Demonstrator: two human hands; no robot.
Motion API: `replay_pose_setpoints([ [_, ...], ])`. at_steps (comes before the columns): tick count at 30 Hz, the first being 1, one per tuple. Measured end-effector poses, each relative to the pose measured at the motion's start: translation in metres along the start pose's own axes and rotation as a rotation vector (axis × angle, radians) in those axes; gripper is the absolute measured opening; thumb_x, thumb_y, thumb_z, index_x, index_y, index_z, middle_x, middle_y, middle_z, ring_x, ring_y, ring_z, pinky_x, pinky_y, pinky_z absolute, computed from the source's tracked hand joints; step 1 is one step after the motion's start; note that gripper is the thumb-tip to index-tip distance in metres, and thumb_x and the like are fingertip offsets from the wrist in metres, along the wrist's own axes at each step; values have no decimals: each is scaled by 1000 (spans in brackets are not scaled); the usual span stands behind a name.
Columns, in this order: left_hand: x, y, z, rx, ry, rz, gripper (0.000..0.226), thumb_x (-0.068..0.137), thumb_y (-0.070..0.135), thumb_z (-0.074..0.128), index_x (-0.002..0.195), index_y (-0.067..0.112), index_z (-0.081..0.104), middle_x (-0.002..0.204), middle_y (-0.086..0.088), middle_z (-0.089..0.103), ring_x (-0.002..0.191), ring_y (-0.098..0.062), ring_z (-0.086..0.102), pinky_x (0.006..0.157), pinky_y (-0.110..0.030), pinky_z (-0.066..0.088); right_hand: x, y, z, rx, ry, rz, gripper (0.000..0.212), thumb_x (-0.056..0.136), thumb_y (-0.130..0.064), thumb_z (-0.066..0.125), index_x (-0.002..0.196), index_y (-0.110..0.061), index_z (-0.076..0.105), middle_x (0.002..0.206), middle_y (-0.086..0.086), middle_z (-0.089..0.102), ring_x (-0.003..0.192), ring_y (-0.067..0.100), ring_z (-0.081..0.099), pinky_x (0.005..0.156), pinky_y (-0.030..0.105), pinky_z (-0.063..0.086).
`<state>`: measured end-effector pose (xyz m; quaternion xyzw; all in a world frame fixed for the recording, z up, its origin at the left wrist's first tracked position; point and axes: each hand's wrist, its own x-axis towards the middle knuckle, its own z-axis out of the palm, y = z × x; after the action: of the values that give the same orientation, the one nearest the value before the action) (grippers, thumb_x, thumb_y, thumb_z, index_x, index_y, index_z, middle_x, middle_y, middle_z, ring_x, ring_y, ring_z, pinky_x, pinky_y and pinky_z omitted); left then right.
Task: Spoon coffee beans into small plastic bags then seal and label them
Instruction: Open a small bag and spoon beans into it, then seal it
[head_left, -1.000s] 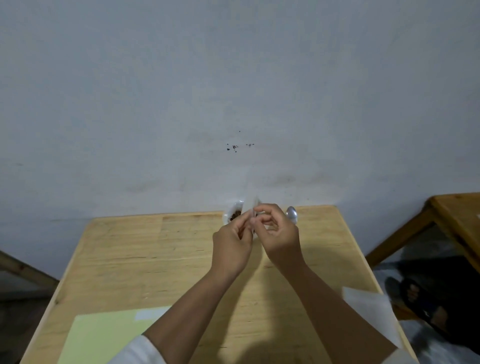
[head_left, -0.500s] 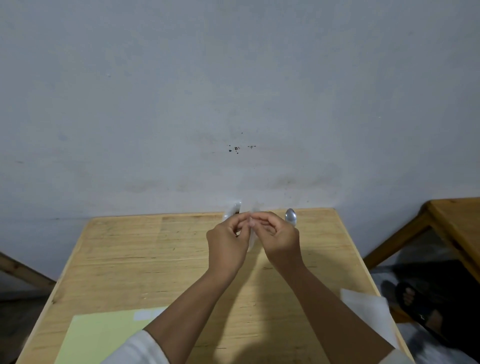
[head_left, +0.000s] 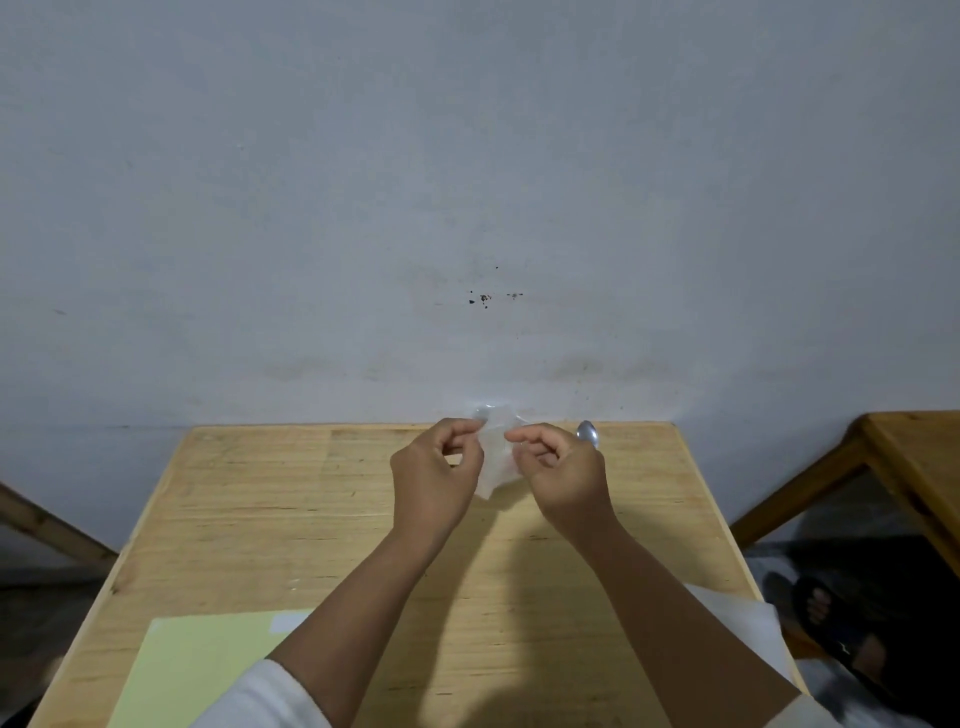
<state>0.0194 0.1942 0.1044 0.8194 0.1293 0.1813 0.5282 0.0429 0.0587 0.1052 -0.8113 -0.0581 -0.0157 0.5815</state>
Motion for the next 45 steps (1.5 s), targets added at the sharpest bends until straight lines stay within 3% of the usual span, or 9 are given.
replay_pose_setpoints([
  [4, -6, -12, -14, -180, -344, 54, 54, 76, 25, 77, 126, 26, 57, 118, 13, 63, 109, 8, 55, 89, -11, 45, 4, -7, -1, -40, -77, -12, 20, 84, -3, 59, 89, -20, 68, 72, 5, 66, 72, 22, 66, 64, 8, 45],
  [10, -1, -30, -26, 188, -593, 295, 134, 49, 48, 88, 148, 30, 0, 148, 30, 0, 134, 19, -1, 103, 2, 6, -2, -14, 9, -50, -244, 9, 20, 85, -7, 60, 86, -26, 67, 69, -3, 62, 67, 9, 60, 66, 12, 45],
  [14, -2, -38, -31, 183, -540, 302, 125, 54, 41, 87, 148, 29, 5, 147, 27, 14, 136, 12, 12, 107, -5, 16, -3, -18, 15, -115, -332, -7, 22, 85, -5, 57, 90, -22, 69, 75, 12, 64, 65, 17, 56, 65, 23, 47],
  [19, -7, -54, -42, 96, -349, 273, 97, 59, 30, 85, 139, 29, 32, 132, 12, 44, 120, 13, 36, 96, -1, 26, -10, -10, 34, -237, -109, -120, 23, 82, -3, 59, 87, -19, 75, 80, 9, 65, 68, 20, 60, 63, 21, 46],
  [25, -12, -77, -56, 73, -290, 166, 97, 60, 30, 85, 141, 25, 31, 135, 14, 36, 121, 9, 34, 96, -2, 24, -27, 2, 49, 131, -32, 211, 16, 85, -10, 63, 89, -23, 72, 82, -2, 73, 78, 11, 69, 71, 26, 56],
  [32, -12, -89, -39, 107, -263, 42, 110, 61, 30, 86, 147, 21, 19, 146, 4, 28, 125, 1, 28, 103, -16, 23, -17, 88, 12, -152, 373, 517, 17, 84, -20, 65, 98, -15, 72, 91, 3, 71, 88, 20, 65, 87, 35, 50],
  [37, -11, -89, -7, 194, -176, -29, 115, 58, 35, 86, 148, 14, 18, 146, -4, 32, 127, -4, 29, 103, -14, 21, 8, 131, -24, -326, 369, 543, 26, 86, -19, 62, 109, -9, 68, 102, 9, 68, 95, 23, 60, 84, 27, 40],
  [42, -10, -92, 17, 248, -111, -69, 112, 61, 29, 86, 148, 14, 18, 148, -4, 31, 135, -14, 28, 107, -22, 22, 31, 153, -28, -417, 303, 440, 12, 77, -9, 64, 79, 2, 68, 78, 19, 64, 77, 34, 59, 68, 36, 46],
  [45, -12, -90, 27, 289, -97, -86, 112, 61, 28, 87, 148, 13, 18, 147, -5, 31, 134, -15, 30, 106, -22, 23, 37, 170, -22, -448, 299, 441, 14, 76, -9, 63, 86, -5, 71, 83, 17, 64, 82, 35, 59, 73, 38, 49],
])
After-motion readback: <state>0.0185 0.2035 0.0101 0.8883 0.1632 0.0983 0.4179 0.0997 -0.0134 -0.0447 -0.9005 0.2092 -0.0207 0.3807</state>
